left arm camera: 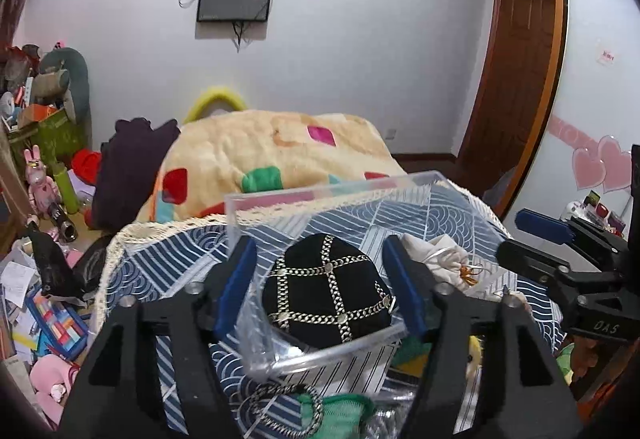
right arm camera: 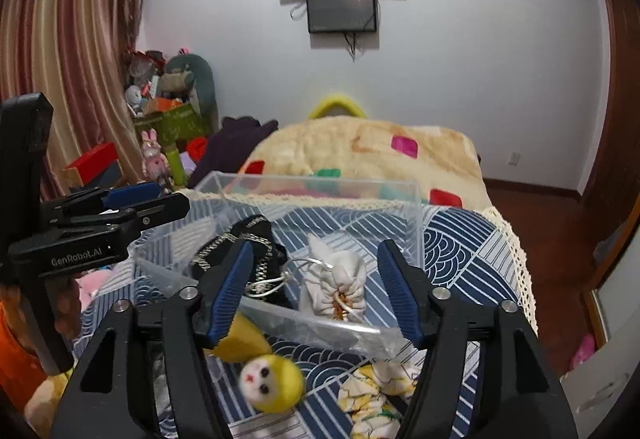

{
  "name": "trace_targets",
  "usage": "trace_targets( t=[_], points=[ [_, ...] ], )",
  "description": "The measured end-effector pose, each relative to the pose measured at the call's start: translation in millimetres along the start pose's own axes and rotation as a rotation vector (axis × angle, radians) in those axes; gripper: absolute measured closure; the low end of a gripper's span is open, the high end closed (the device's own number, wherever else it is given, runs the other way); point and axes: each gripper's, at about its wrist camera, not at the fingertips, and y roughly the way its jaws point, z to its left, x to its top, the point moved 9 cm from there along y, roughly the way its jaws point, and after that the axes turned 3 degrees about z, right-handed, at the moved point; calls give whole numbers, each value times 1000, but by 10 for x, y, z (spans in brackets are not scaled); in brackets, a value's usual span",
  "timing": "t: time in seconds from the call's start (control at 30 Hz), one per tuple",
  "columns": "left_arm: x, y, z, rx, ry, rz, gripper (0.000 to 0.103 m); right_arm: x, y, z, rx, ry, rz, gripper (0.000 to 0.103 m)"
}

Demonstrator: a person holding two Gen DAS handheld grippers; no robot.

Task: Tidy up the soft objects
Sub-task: 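Carry the pouch with the right tool into the clear box while the left tool drops the black bag in, then grasp the yellow sponge with the right tool while the left tool grasps the black-and-white cord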

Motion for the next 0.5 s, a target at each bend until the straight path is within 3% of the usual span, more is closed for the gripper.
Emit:
trace_targets(
  t=[0.1, 0.23, 0.5],
  points=[
    [-39, -152, 59, 15, -5, -15, 28, -2, -106, 42, 1, -15, -29, 37],
    [-198, -280, 143, 57, -5, -24, 7, -104, -203, 101, 4, -21, -47, 30],
    [-704, -181, 290, 82, -33, 86, 6, -455, -208, 209, 46, -15, -9, 29]
  ],
)
